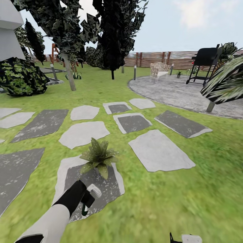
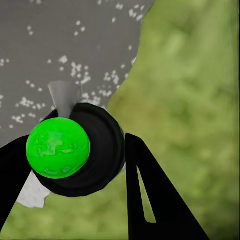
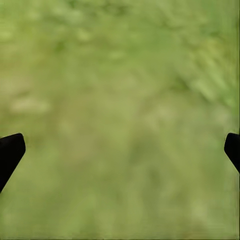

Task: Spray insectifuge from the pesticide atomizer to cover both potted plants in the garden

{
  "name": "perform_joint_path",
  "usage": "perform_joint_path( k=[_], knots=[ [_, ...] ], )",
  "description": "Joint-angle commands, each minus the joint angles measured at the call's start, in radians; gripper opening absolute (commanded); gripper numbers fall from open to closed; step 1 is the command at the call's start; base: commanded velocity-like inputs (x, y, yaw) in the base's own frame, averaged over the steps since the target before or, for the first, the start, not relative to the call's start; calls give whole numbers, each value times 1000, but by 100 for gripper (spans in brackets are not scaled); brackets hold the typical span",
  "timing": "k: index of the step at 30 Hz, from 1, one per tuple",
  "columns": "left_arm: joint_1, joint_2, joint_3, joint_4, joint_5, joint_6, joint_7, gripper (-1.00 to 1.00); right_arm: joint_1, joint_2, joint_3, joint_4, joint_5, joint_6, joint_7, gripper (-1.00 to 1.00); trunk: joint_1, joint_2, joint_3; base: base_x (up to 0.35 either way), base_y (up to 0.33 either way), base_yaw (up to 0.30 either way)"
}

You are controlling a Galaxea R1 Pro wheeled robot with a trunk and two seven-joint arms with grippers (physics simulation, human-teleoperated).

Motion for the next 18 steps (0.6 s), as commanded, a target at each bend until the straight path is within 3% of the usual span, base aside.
perform_joint_path(
  k=[1, 9, 14, 16, 18],
  knots=[
    [0, 0, 10, -2, -10, -23, -7, -100, -1, 0, -4, 1, 11, -4, -7, 100, -1, 0, -1, -334, 96, 0],
    [0, 4, 13, 0, -9, -73, -6, -100, -1, 0, -4, 1, 11, -4, -7, 100, -1, 0, 0, -335, 123, -64],
    [56, 16, 15, 17, -9, -287, -7, -100, -1, 0, 0, 0, 11, -3, -4, 100, -1, 0, 2, -334, 139, -146],
    [65, 21, 15, 18, -8, -317, -11, -100, -1, -1, 27, -2, 19, -2, -1, 100, -1, 0, 2, -200, 81, -16],
    [69, 24, 15, 18, -9, -330, -16, -100, -1, -1, 101, -39, 54, -1, 2, 100, -1, 0, 2, -45, 18, -4]
  ],
)
